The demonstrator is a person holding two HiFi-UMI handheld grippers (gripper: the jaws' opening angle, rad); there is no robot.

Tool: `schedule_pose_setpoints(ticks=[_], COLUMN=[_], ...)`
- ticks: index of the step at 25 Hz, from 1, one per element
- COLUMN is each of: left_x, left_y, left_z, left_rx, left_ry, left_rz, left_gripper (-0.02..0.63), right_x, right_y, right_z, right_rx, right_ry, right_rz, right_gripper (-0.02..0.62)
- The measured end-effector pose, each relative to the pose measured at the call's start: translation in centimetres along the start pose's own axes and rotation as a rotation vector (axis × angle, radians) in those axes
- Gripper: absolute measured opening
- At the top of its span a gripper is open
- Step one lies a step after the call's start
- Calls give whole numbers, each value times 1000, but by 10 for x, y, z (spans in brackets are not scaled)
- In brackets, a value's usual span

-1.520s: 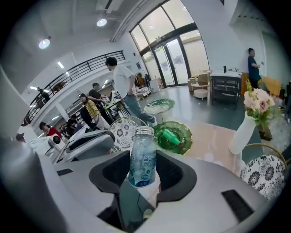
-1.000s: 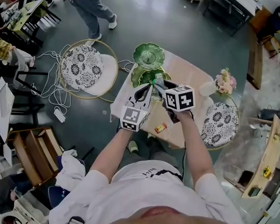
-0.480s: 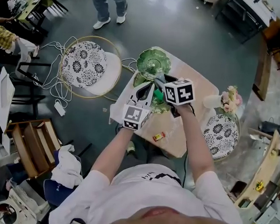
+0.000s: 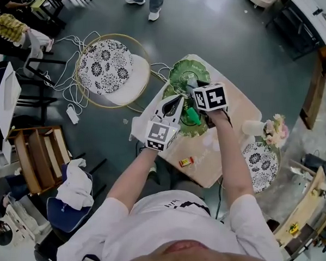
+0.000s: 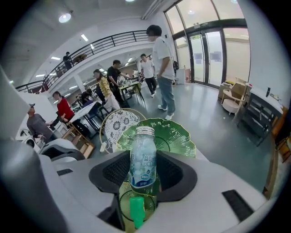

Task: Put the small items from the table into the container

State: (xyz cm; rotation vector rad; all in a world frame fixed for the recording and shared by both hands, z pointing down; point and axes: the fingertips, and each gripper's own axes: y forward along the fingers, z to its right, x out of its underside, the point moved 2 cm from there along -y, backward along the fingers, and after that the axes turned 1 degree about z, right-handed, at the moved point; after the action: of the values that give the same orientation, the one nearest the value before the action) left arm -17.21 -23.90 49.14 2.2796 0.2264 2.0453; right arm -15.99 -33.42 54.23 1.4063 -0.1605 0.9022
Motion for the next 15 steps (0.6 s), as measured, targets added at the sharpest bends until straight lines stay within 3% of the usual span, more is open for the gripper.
schedule_pose_setpoints(ticks=[9, 15], left_x=[-2, -1], left_y=[6, 10], left_z=[-7, -5], left_rx=[-17, -4], left_ry=[1, -4], left_rz=[-9, -4], left_gripper=[8, 8], right_x=[0, -6], right_y=[16, 14], right_z=[3, 6], right_rx=[0, -7], right_ry=[-53, -47], right_rz=[-69, -49], right_gripper=[193, 193])
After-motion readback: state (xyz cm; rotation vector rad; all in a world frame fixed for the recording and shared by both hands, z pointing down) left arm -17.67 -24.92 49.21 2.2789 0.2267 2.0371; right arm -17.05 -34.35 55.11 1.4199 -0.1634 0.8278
